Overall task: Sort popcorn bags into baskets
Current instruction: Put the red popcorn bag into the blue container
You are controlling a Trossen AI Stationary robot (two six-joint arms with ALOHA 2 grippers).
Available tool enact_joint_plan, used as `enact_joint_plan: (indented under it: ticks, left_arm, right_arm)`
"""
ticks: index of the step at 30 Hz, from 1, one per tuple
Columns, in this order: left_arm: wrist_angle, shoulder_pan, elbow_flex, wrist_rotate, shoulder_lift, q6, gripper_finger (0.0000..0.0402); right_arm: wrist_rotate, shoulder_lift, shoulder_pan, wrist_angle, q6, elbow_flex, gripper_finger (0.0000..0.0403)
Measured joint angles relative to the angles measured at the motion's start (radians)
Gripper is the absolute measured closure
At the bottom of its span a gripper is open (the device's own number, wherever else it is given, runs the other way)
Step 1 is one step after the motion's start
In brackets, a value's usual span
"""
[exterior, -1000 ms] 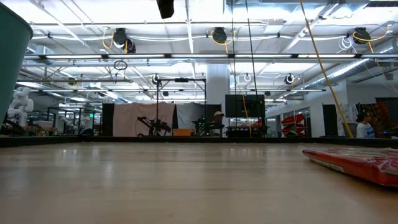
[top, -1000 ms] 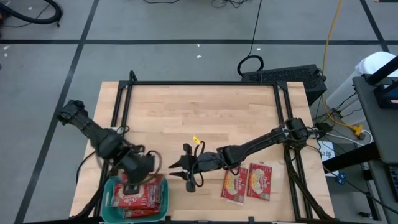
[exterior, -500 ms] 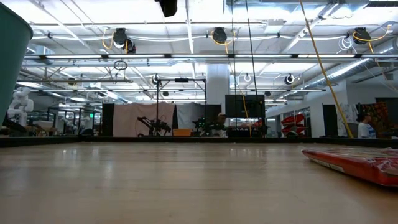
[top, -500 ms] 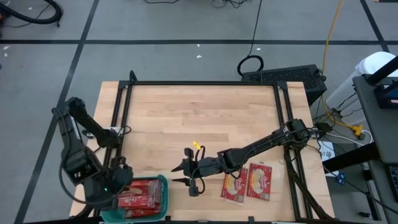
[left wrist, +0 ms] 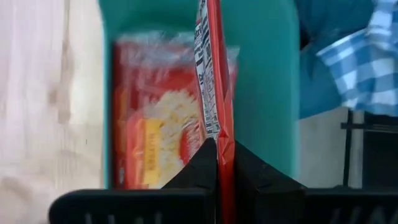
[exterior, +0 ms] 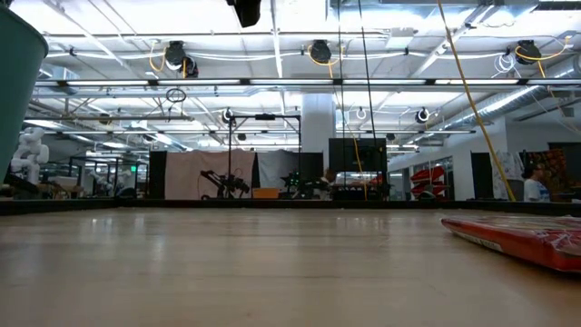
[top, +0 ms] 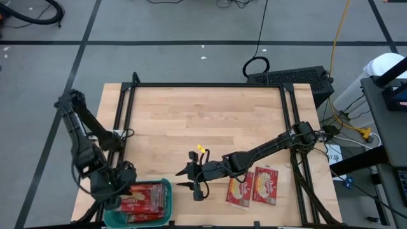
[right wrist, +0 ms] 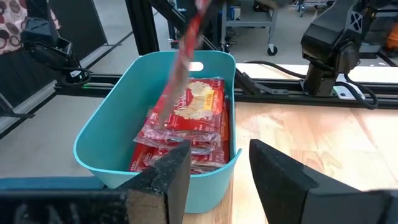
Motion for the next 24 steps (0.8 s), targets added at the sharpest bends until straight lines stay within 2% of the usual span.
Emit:
enact_joint_plan:
  ticks: [3, 7, 12, 18, 24]
  left_arm:
    - [0.128, 0.000, -0.122, 0.030, -0.064, -0.019, 0.0381]
    - [0.291, 0.001, -0.263, 0.068, -0.137, -0.043, 0.0359]
    - [0.282, 0.001, -0.349, 0.066, -0.188, -0.084, 0.0337]
    - [0.273, 0.001, -0.370, 0.061, -0.191, -0.020, 0.0310]
    - [0.208, 0.023, -0.370, 0.024, -0.191, -0.002, 0.0254]
  right_arm:
    - [0.000, 0.000, 0.000, -0.002, 0.000, 0.000, 0.0245]
    - [0.000, 0.000, 0.000, -0.004, 0.000, 0.000, 0.0245]
    - [0.000, 0.000, -0.007, -0.004, 0.001, 0.000, 0.0245]
    - [0.000, 0.000, -0.009, -0.003, 0.007, 0.000, 0.0245]
    - [0.001, 0.000, -0.010, 0.001, 0.007, 0.000, 0.0245]
